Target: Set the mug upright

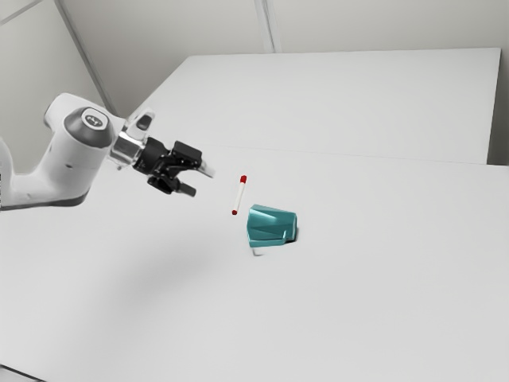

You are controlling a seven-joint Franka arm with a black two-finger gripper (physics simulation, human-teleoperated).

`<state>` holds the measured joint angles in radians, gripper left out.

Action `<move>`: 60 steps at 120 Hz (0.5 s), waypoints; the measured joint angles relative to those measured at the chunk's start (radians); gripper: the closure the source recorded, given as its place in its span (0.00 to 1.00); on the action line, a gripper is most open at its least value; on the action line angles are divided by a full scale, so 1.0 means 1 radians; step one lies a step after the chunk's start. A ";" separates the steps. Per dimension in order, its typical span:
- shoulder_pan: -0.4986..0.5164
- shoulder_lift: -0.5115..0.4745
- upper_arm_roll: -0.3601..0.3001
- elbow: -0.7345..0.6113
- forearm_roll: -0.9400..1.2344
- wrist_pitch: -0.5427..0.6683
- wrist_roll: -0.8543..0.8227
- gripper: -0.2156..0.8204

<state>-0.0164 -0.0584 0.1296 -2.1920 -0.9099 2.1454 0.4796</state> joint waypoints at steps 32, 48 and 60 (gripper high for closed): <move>-0.010 0.046 0.007 -0.107 -0.358 0.056 0.275 0.23; -0.016 0.090 0.014 -0.112 -0.468 0.059 0.406 0.23; -0.011 0.126 0.016 -0.112 -0.536 0.053 0.497 0.23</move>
<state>-0.0272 0.0677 0.1454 -2.3044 -1.4455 2.1982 0.9765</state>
